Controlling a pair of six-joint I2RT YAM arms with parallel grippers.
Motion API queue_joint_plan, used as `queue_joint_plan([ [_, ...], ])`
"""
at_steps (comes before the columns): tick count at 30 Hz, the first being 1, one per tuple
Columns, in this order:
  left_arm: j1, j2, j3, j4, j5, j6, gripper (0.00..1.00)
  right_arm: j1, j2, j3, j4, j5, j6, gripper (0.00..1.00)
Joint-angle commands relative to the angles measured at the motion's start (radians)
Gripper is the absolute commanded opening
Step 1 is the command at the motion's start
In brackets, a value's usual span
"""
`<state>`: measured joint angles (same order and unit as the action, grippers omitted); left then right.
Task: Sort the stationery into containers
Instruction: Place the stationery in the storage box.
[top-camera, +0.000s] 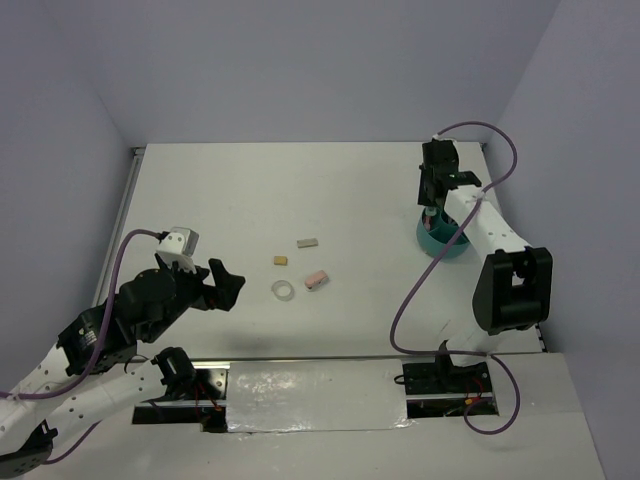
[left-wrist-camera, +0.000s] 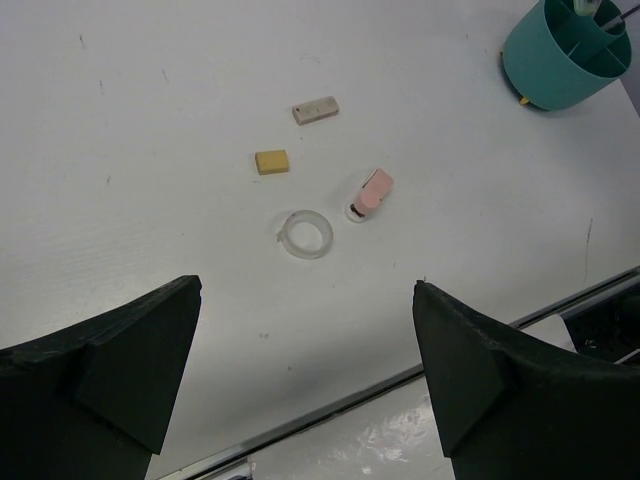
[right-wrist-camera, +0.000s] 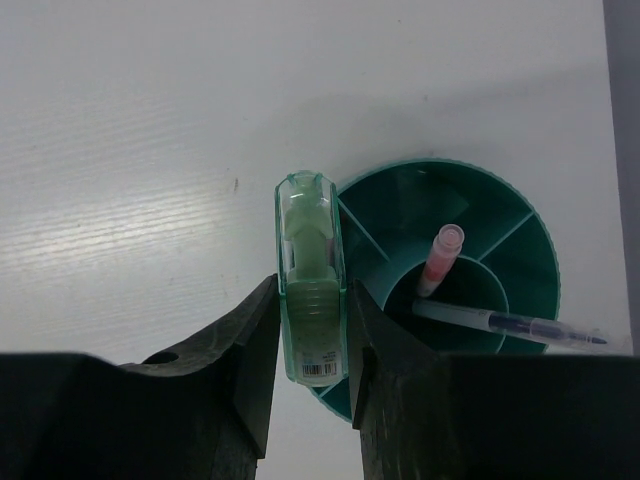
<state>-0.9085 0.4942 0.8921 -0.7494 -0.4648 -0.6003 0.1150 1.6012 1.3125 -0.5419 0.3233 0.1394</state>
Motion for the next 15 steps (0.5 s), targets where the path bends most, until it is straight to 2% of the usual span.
queue_joint_plan([
  [1,0.002,0.001,0.001,0.044,0.011,0.027,0.99,-0.006,-0.032,-0.004,0.005,0.046,0.019,0.02],
  [8,0.002,0.000,0.001,0.045,0.015,0.030,0.99,-0.008,-0.033,-0.030,0.014,0.045,0.032,0.07],
  [10,0.002,0.000,0.001,0.045,0.015,0.030,0.99,-0.008,-0.032,-0.033,0.011,0.043,0.037,0.10],
  [11,0.002,0.001,0.001,0.045,0.015,0.030,0.99,-0.008,-0.032,-0.036,0.011,0.043,0.040,0.17],
  [15,0.002,-0.003,-0.001,0.045,0.014,0.030,0.99,-0.008,-0.043,-0.061,0.028,0.042,0.046,0.18],
])
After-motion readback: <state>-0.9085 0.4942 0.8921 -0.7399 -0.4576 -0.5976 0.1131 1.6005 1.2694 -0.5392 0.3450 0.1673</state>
